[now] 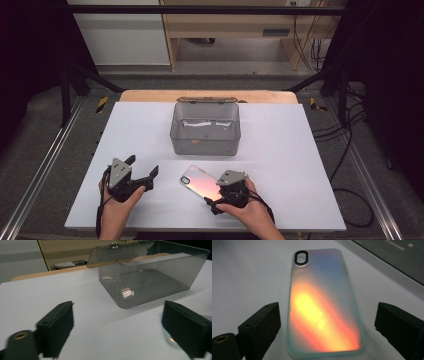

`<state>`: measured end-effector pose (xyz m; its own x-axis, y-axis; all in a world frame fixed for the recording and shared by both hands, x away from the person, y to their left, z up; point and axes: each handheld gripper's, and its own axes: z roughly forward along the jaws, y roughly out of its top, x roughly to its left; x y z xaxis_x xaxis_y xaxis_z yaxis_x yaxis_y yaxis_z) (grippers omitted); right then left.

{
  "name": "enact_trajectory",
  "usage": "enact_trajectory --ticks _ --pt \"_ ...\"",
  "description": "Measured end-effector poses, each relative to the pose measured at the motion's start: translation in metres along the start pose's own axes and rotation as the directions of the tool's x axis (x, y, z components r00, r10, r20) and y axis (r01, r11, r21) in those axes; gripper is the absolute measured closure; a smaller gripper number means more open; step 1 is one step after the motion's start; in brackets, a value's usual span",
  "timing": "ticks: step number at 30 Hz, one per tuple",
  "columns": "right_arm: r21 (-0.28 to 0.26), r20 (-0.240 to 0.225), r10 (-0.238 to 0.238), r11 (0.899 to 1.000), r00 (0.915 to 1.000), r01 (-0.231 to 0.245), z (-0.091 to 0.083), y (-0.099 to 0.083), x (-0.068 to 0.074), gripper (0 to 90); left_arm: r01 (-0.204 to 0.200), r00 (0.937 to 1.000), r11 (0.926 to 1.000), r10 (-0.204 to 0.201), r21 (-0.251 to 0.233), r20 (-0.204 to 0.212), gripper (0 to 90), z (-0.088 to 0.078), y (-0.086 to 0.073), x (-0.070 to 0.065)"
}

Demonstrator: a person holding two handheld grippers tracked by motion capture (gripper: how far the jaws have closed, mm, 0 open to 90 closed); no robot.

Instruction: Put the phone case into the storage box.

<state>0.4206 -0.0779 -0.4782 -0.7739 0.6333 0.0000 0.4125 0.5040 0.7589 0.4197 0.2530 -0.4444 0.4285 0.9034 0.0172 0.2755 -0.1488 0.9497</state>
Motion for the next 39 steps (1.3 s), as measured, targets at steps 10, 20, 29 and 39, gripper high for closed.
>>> enact_trajectory --ticks 10,20,29,39 --pt "0.070 0.007 -0.012 0.997 0.9999 0.011 0.009 -0.003 0.004 15.2 0.024 0.9997 0.9995 -0.024 -0.019 0.012 6.6 0.000 -0.001 -0.002" --pt "0.062 0.015 -0.019 0.998 0.9997 0.018 0.005 -0.002 0.005 17.4 0.051 0.9981 0.9984 -0.051 -0.023 0.036 7.5 -0.001 0.000 -0.004" --pt "-0.049 0.032 0.000 0.999 0.9995 0.001 -0.014 0.007 0.008 17.6 0.084 0.9947 0.9937 -0.080 -0.074 0.065 6.0 -0.014 0.019 -0.010" --pt "-0.270 0.066 0.012 0.963 0.9978 0.006 -0.036 0.041 0.022 17.6 0.162 0.9846 0.9714 -0.148 -0.174 0.093 4.9 -0.031 0.070 -0.018"
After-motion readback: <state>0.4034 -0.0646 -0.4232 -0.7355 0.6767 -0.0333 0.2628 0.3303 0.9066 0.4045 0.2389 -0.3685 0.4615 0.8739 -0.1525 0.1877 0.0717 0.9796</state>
